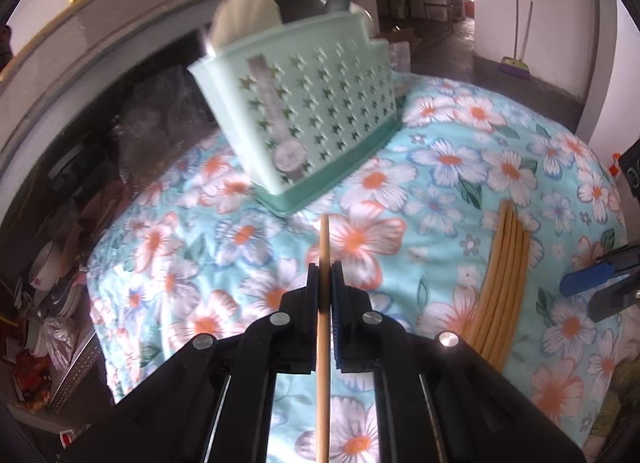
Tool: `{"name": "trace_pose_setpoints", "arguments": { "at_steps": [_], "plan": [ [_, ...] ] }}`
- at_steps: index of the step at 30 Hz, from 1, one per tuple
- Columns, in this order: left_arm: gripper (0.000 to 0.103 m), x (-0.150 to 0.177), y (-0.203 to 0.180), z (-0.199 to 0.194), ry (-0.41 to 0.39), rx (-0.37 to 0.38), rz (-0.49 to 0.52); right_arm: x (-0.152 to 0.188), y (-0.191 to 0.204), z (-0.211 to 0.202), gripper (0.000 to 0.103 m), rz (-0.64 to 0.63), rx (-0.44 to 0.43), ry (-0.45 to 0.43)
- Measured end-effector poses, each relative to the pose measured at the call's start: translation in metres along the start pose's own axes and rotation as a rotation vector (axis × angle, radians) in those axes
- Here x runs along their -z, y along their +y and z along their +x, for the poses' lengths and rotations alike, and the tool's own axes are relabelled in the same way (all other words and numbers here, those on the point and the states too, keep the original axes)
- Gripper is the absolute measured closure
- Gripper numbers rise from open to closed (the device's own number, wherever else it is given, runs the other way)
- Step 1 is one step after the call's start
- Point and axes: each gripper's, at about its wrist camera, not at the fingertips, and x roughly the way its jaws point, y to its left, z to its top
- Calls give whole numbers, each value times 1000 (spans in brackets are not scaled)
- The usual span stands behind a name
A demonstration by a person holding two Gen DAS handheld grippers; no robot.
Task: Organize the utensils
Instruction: 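Lift the chopstick with the left gripper while the right gripper grasps a chopstick from the bundle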
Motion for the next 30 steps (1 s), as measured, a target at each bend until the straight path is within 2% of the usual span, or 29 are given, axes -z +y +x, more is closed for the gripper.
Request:
{"name": "trace_pose_setpoints", "arguments": {
  "at_steps": [3,8,14,22,24,28,30],
  "plan": [
    [98,-1,9,-21,-31,-15,-46,0,-3,0,42,14,1,-7],
    [98,0,19,-63,-90,-19,-161,-1,-12,-3,54,50,9,-26],
    [98,15,16,-95,-157,17,-299,-10,-20,0,61,108,9,-58],
    [98,37,9,-95,-217,100,-452,-27,-25,8,69,177,20,-99],
    [98,39,5,-93,-225,127,-475,-31,-27,10,73,190,27,-113],
    [98,41,-3,-88,-240,169,-507,-34,-37,12,92,224,32,-130],
    [98,40,-6,-85,-242,187,-517,-33,-41,9,93,232,14,-134]
  ]
}}
